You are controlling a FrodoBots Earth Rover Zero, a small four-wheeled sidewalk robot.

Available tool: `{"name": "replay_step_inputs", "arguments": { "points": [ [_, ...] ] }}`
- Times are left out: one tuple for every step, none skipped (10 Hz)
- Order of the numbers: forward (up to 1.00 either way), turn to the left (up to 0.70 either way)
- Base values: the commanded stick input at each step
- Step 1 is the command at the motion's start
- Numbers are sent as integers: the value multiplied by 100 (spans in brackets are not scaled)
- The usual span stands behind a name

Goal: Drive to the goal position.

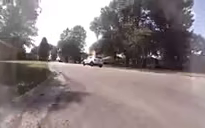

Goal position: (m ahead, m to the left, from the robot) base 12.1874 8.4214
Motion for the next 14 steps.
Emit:
{"name": "replay_step_inputs", "arguments": {
  "points": [
    [100,2],
    [100,2],
    [100,1],
    [100,1],
    [100,1],
    [100,0],
    [100,2],
    [100,1],
    [100,1],
    [100,0],
    [100,2],
    [100,0],
    [100,1],
    [100,1]
  ]
}}
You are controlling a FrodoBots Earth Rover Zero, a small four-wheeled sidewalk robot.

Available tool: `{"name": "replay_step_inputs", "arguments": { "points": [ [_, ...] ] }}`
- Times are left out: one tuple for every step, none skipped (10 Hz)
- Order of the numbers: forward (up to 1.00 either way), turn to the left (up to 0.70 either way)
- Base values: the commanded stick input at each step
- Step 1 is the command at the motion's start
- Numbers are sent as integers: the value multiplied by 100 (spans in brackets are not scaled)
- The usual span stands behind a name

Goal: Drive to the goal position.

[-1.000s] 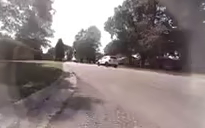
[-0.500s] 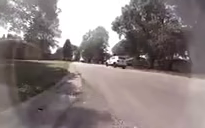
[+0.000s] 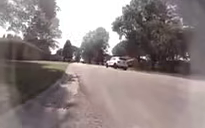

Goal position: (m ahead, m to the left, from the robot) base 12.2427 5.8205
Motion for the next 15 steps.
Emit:
{"name": "replay_step_inputs", "arguments": {
  "points": [
    [100,2],
    [100,2],
    [100,2],
    [100,2],
    [100,2],
    [100,2],
    [100,2],
    [100,2],
    [100,1],
    [100,2],
    [100,33],
    [100,40],
    [100,40],
    [100,40],
    [100,40]
  ]
}}
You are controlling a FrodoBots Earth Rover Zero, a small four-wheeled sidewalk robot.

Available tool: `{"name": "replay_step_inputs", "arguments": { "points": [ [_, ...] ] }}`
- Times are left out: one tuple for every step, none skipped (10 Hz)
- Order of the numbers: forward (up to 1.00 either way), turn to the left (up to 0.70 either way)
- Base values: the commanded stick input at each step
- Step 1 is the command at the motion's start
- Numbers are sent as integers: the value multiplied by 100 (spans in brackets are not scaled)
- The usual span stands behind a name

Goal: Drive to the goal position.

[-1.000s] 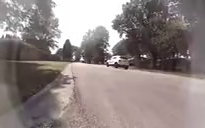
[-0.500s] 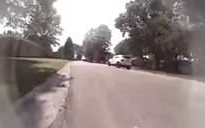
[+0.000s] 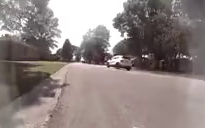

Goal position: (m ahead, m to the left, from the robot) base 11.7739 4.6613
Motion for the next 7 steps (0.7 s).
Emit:
{"name": "replay_step_inputs", "arguments": {
  "points": [
    [100,40],
    [100,37],
    [100,25],
    [100,12],
    [100,4],
    [100,1],
    [100,0]
  ]
}}
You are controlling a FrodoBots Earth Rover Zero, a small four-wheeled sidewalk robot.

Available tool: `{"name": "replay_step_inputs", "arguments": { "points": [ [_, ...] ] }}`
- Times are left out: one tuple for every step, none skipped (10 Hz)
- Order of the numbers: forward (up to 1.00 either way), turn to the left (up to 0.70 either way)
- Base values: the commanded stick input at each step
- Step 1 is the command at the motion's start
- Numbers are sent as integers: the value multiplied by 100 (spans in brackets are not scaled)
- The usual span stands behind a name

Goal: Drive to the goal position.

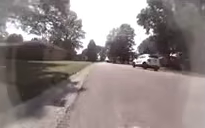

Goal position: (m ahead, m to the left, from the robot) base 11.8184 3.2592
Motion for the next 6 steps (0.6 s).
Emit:
{"name": "replay_step_inputs", "arguments": {
  "points": [
    [100,0],
    [100,0],
    [100,0],
    [100,0],
    [100,0],
    [100,0]
  ]
}}
